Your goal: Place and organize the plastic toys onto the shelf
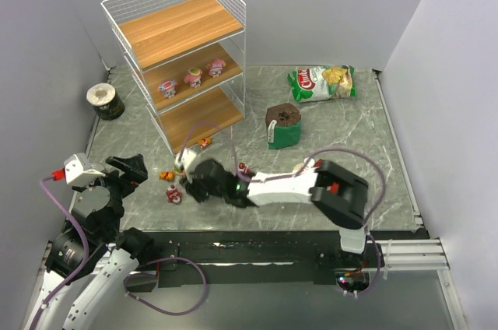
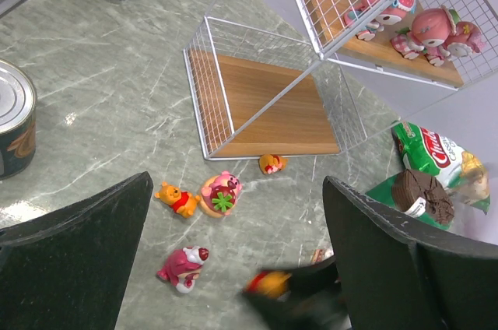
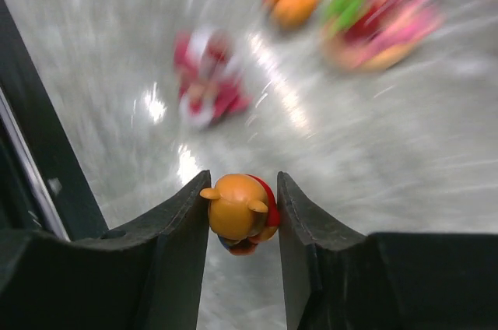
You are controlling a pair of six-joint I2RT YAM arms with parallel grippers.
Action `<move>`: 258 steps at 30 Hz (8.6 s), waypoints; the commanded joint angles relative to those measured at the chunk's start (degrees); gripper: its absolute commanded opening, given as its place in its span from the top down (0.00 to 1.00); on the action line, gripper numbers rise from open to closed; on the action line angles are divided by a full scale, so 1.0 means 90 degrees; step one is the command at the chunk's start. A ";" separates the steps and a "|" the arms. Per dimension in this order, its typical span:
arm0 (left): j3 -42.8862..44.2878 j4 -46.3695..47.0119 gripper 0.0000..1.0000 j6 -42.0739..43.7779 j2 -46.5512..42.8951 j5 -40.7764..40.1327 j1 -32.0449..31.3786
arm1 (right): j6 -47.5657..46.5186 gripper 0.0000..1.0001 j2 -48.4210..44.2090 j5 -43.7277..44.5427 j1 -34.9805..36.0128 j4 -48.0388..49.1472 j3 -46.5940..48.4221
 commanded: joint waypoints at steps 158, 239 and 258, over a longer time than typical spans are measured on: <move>-0.0001 0.0255 0.04 0.0107 0.0306 0.0035 -0.0008 | -0.0360 0.53 0.1415 -0.0137 -0.3625 -0.2250 0.7864; -0.0021 0.0333 0.04 0.0186 0.0110 0.0181 -0.0008 | 0.1396 0.22 0.0018 0.0547 -0.1631 0.0523 0.0473; -0.0021 0.0362 0.03 0.0215 0.0179 0.0221 -0.0008 | 0.6843 0.28 0.1073 -0.0382 -0.2560 0.0711 0.0872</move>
